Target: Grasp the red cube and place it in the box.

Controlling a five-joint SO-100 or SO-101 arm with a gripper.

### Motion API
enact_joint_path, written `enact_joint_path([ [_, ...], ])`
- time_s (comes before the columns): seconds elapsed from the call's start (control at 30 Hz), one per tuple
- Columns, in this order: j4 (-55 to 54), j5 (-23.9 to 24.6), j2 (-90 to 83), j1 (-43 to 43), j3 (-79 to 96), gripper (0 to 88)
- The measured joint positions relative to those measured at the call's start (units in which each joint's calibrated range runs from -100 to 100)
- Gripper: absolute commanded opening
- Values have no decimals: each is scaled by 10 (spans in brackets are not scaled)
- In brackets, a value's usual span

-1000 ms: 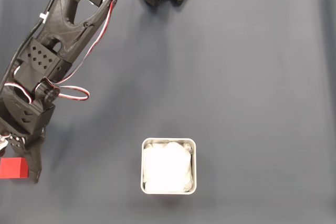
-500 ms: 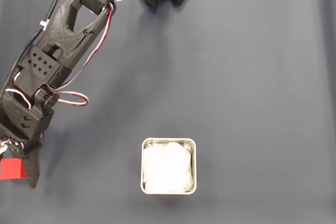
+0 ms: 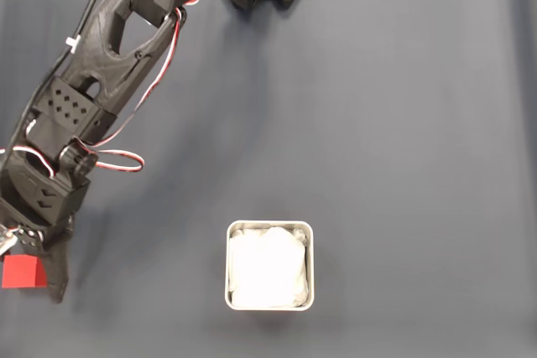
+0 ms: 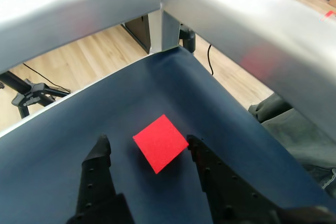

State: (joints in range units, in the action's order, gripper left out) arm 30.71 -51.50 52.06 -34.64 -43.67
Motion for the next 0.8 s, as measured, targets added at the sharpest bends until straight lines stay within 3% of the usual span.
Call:
enact_joint_path([
  [0.8, 0, 11, -24, 11, 65, 338],
])
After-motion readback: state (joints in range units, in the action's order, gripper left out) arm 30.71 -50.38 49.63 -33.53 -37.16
